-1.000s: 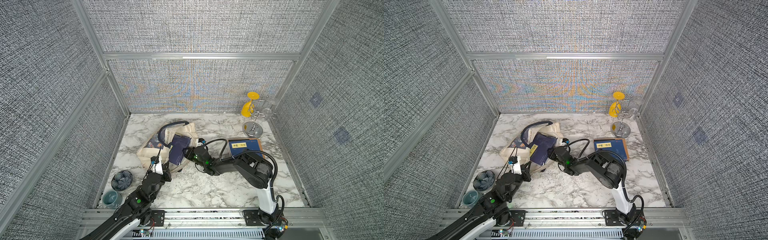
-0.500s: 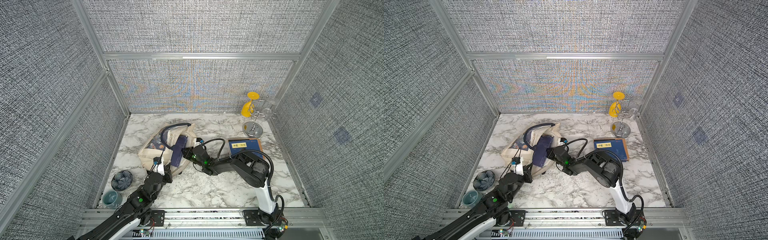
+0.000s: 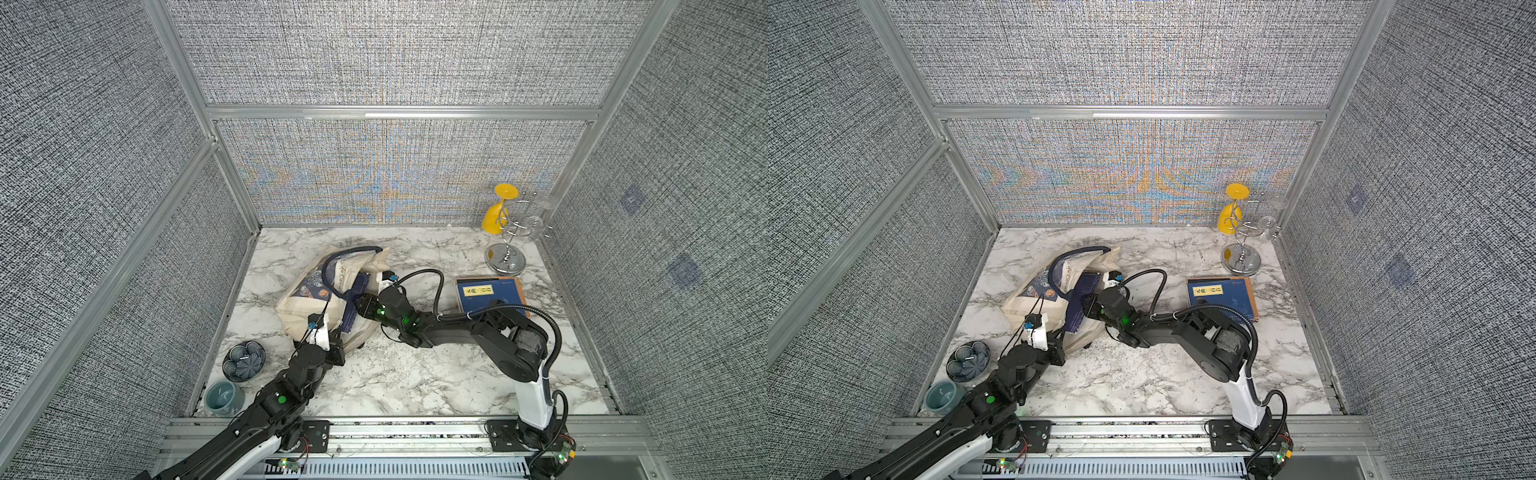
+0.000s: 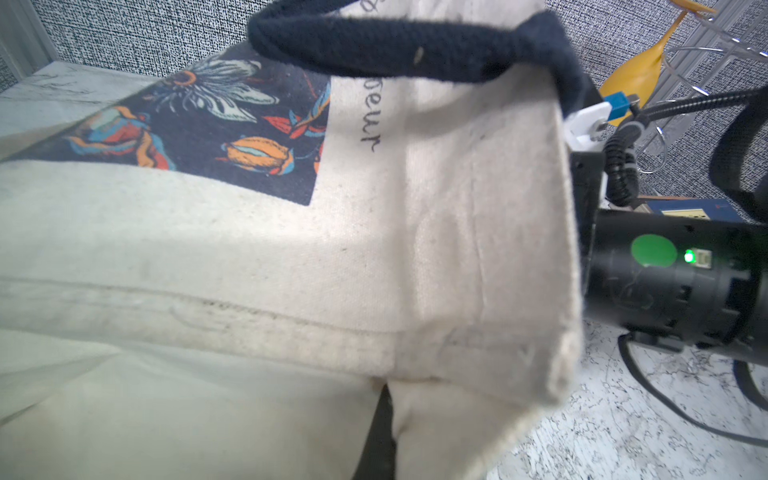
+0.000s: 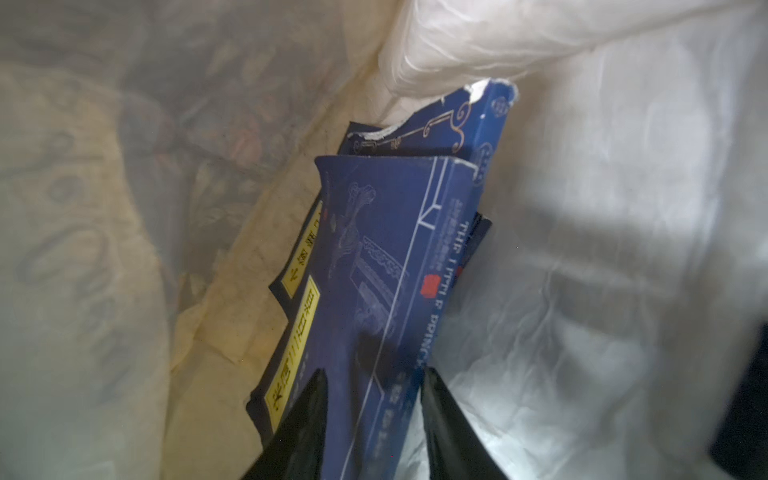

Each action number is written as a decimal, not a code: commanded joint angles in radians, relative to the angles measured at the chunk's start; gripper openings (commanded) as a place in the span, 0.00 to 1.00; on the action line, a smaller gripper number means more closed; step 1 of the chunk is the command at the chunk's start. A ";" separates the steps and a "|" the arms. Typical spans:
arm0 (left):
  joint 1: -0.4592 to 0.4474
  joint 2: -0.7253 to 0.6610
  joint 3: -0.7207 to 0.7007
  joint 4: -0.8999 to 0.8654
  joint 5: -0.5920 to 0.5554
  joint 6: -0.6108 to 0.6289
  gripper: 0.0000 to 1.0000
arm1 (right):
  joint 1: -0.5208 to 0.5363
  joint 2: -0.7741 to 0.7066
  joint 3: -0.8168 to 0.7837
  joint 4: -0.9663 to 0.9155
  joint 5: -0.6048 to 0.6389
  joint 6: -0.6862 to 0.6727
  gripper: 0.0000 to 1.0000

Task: Take out the books from the canvas bag
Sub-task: Pick up the book from the canvas bag.

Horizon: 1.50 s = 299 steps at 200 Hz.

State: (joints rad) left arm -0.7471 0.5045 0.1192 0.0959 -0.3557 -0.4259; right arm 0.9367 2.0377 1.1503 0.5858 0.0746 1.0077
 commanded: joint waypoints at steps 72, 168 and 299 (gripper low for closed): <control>0.000 0.008 0.007 0.044 0.024 0.009 0.00 | 0.005 0.009 0.099 -0.222 -0.070 -0.029 0.39; -0.001 0.007 0.007 0.044 0.033 0.015 0.00 | 0.023 0.120 0.115 0.163 -0.148 -0.041 0.40; 0.000 0.005 0.007 0.033 -0.033 -0.014 0.00 | 0.029 0.031 -0.053 0.275 -0.057 -0.092 0.00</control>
State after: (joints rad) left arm -0.7464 0.5102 0.1192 0.0956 -0.3592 -0.4240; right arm 0.9661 2.1193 1.1439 0.8055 -0.0219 0.9611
